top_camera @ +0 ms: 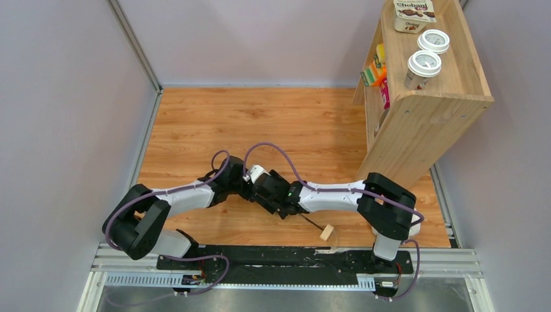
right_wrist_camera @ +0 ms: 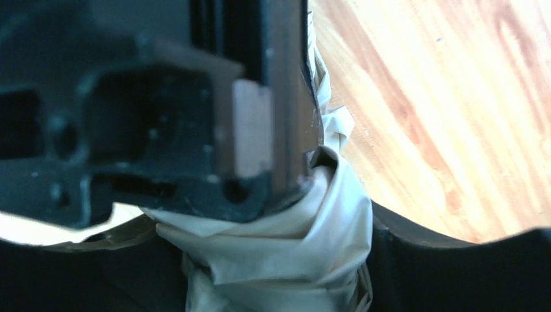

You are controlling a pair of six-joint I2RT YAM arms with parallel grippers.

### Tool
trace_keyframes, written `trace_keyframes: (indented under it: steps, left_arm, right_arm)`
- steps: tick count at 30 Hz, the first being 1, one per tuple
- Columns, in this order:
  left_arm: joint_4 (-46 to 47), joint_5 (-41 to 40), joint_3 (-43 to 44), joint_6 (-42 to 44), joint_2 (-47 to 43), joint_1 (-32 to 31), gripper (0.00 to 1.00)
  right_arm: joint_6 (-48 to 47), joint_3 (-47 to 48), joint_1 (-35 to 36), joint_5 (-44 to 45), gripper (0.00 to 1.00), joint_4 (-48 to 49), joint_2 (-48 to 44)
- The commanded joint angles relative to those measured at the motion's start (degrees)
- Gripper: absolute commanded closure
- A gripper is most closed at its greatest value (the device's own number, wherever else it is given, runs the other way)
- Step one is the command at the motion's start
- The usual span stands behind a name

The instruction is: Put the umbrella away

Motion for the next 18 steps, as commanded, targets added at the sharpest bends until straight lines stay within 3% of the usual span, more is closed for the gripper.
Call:
trace_keyframes:
  steps: [1,6,7,11,12,13,15,18]
  left_arm:
    - [-1.69,6.22,1.51,-4.52,-3.52,-0.37,1.00]
    - [-1.60,6.57,2.38,-3.47,-3.00,-0.37,1.00]
    - [-1.34,6.57,2.38,-3.47,-2.91,-0.37,1.00]
    - [2.78,5.43,1.86,-0.58,-2.73,-0.29,0.99]
    - [2.53,5.17,2.12,2.30,-2.82,-0.11,0.80]
    - [0.01,3.77,2.56,5.81,-3.08,-0.02,0.55]
    - [-2.81,0.88,4.05,11.79,-4.22,0.07,0.26]
    - [-7.91,-2.29,6.16,20.07,-6.33,-0.02,0.26]
  right_arm:
    - [-6.09,0.70,-0.52,13.96,0.38,2.68,3.11]
    - [-5.66,-0.53,-0.43,12.12,0.94,5.30,1.54]
    - [-5.74,-0.62,-0.43,11.94,1.00,5.66,1.10]
    - [-6.10,-1.14,-0.70,7.83,1.00,6.36,-1.01]
    - [-5.84,-1.58,-1.13,5.20,1.00,6.37,-1.88]
    - [-5.49,-2.11,-1.75,2.13,1.00,6.37,-2.85]
    - [-4.52,-3.07,-3.76,-5.15,1.00,6.37,-4.87]
    - [0.22,-3.95,-9.20,-18.68,1.00,5.84,-6.55]
